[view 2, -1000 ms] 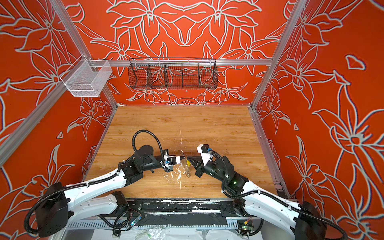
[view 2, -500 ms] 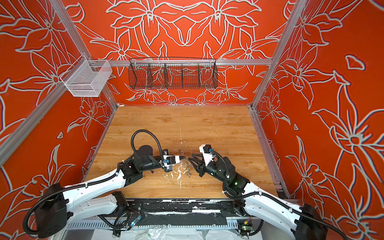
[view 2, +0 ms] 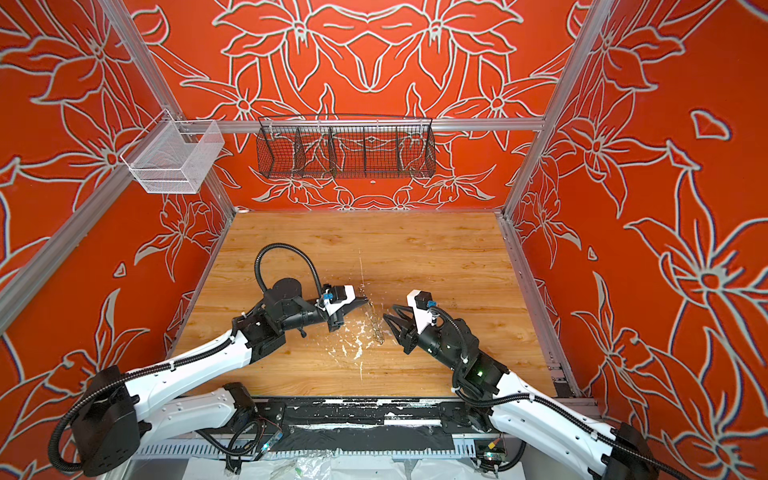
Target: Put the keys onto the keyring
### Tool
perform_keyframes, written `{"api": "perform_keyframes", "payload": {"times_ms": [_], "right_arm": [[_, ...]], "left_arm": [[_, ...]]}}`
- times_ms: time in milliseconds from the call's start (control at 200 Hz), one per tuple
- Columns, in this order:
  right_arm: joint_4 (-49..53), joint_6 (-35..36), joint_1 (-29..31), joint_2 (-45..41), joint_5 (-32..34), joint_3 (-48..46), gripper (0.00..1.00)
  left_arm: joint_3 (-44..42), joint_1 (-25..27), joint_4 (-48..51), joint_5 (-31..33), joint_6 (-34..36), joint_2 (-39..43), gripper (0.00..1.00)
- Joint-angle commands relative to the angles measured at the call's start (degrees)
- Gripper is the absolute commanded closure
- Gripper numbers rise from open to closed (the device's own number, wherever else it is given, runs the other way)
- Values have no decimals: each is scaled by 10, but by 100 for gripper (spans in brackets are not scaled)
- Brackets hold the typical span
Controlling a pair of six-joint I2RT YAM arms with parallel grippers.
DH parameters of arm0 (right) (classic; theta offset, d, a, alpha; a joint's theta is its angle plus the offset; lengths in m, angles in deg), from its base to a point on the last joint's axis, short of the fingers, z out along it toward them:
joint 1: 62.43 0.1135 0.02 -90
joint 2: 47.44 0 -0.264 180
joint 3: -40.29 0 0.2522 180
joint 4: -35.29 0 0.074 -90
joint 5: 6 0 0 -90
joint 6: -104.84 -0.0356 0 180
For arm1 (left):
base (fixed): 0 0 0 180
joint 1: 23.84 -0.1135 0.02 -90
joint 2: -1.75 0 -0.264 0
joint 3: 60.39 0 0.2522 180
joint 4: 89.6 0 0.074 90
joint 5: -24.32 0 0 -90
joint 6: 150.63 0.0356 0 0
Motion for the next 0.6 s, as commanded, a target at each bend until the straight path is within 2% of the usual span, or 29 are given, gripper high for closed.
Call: {"api": "perform_keyframes", "payload": {"times_ms": [0, 130, 300, 470, 596], "right_arm": [[33, -2, -2, -8, 83, -2, 57], [60, -21, -14, 0, 117, 7, 57], [57, -38, -33, 6, 97, 6, 58], [17, 0, -33, 18, 0, 6, 61], [-9, 21, -32, 44, -48, 9, 64]], "left_arm": [[20, -14, -40, -27, -72, -3, 100], [31, -18, -32, -37, -94, -10, 100], [32, -19, -33, -47, -95, -11, 100], [32, -18, -35, -46, -94, -14, 100], [32, -19, -35, -48, -94, -13, 100]]}}
